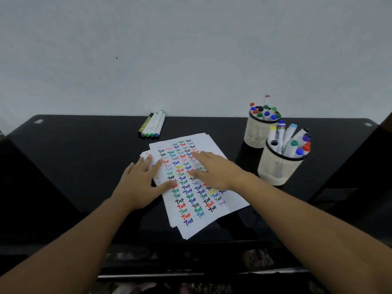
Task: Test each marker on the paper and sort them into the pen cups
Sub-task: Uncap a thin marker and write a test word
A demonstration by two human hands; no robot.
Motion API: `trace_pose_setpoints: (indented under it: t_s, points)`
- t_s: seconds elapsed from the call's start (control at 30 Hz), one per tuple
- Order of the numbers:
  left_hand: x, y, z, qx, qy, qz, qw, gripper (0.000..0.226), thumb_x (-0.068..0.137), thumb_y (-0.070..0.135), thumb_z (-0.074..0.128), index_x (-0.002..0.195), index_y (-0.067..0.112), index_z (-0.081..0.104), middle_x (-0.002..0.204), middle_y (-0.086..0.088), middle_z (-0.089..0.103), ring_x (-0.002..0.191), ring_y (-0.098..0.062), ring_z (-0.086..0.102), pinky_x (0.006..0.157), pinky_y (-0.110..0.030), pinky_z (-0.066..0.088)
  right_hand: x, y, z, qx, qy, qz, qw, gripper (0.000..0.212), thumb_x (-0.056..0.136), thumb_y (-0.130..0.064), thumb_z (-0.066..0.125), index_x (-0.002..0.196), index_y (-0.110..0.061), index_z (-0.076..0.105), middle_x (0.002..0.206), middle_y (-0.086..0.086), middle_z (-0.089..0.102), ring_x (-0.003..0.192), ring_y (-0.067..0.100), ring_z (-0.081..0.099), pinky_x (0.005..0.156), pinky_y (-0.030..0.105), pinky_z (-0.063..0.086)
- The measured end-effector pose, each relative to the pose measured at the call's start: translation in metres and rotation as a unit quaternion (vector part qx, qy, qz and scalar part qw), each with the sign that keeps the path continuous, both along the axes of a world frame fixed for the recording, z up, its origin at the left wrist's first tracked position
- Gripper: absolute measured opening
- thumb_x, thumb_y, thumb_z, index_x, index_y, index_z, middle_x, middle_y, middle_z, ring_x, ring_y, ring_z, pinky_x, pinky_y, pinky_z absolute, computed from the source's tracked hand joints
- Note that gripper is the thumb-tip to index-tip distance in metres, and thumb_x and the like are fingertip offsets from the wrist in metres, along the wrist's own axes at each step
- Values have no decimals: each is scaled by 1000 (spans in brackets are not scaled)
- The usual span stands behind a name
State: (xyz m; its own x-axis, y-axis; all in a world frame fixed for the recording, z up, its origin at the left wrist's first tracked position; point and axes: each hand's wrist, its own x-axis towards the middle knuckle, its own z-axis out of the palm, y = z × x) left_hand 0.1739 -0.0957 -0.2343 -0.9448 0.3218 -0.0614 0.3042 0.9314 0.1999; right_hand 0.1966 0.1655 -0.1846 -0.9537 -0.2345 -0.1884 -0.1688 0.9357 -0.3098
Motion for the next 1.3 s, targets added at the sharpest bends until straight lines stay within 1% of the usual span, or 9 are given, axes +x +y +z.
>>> trace_pose_setpoints:
  t_s: [0.13, 0.43, 0.63, 0.77, 0.83, 0.9, 1.0, 1.1, 1.3]
  points:
    - [0, 0, -2, 0, 1, 1, 1000, 107, 74, 101, 15, 161, 40, 3, 170, 4, -8, 156, -16, -9, 126, -43, -4, -22, -7, -12, 5, -3, 1, 1000, 73, 105, -63, 39, 166, -33, 13, 174, -3, 11, 159, 21, 15, 127, 42, 19]
    - [-2, 0, 1, 22, -9, 4, 1000, 105, 74, 98, 23, 161, 40, 10, 171, 6, -4, 156, -14, -8, 125, -42, -7, -115, -48, -17, 32, 50, 41, 997, 60, 110, -47, 38, 165, -34, 19, 170, 4, 26, 154, 28, 28, 122, 48, 31]
    - [-4, -1, -2, 41, 2, 5, 999, 102, 76, 96, 27, 161, 41, 13, 171, 6, -1, 156, -14, -7, 124, -41, -9, -159, -83, -20, 100, 119, 72, 985, 58, 109, -25, 42, 162, -41, 23, 158, 5, 41, 134, 29, 48, 101, 47, 50]
    - [-4, -1, -4, 46, 4, 5, 999, 102, 76, 97, 28, 161, 42, 12, 171, 7, 0, 155, -13, -8, 125, -41, -10, -169, -92, -28, 117, 169, 68, 976, 48, 107, -22, 44, 153, -35, 40, 141, 6, 53, 118, 28, 55, 89, 42, 50]
    - [-4, -1, -4, 49, 2, 6, 999, 102, 75, 97, 28, 160, 42, 12, 170, 8, -1, 155, -12, -8, 125, -42, -9, -171, -92, -30, 110, 204, 64, 971, 38, 105, -18, 48, 140, -32, 51, 128, 5, 59, 108, 25, 56, 83, 38, 46]
    - [-4, -1, -4, 50, -3, 7, 999, 102, 75, 98, 28, 160, 43, 11, 170, 8, -1, 155, -12, -9, 125, -42, -9, -173, -89, -30, 105, 226, 63, 966, 35, 102, -14, 53, 133, -31, 53, 121, 4, 59, 102, 23, 55, 78, 35, 39]
    - [-4, -1, -3, 51, -2, 9, 999, 103, 75, 97, 28, 160, 43, 12, 170, 8, -1, 155, -12, -9, 125, -41, -10, -176, -85, -27, 106, 218, 70, 968, 46, 99, -9, 55, 138, -34, 53, 121, 4, 55, 106, 23, 53, 79, 35, 39]
    - [-4, -1, -2, 53, -6, 10, 999, 102, 75, 97, 29, 160, 43, 12, 170, 9, -1, 155, -11, -9, 125, -42, -11, -180, -85, -24, 125, 213, 81, 966, 40, 101, -13, 57, 136, -32, 58, 119, 5, 53, 106, 24, 52, 84, 38, 45]
    - [-4, -1, -2, 51, -4, 10, 999, 102, 75, 97, 30, 160, 43, 13, 170, 9, -1, 155, -12, -9, 124, -40, -12, -184, -77, -20, 197, 319, 157, 914, 34, 97, -22, 69, 130, -26, 62, 122, 9, 53, 110, 29, 52, 89, 42, 45]
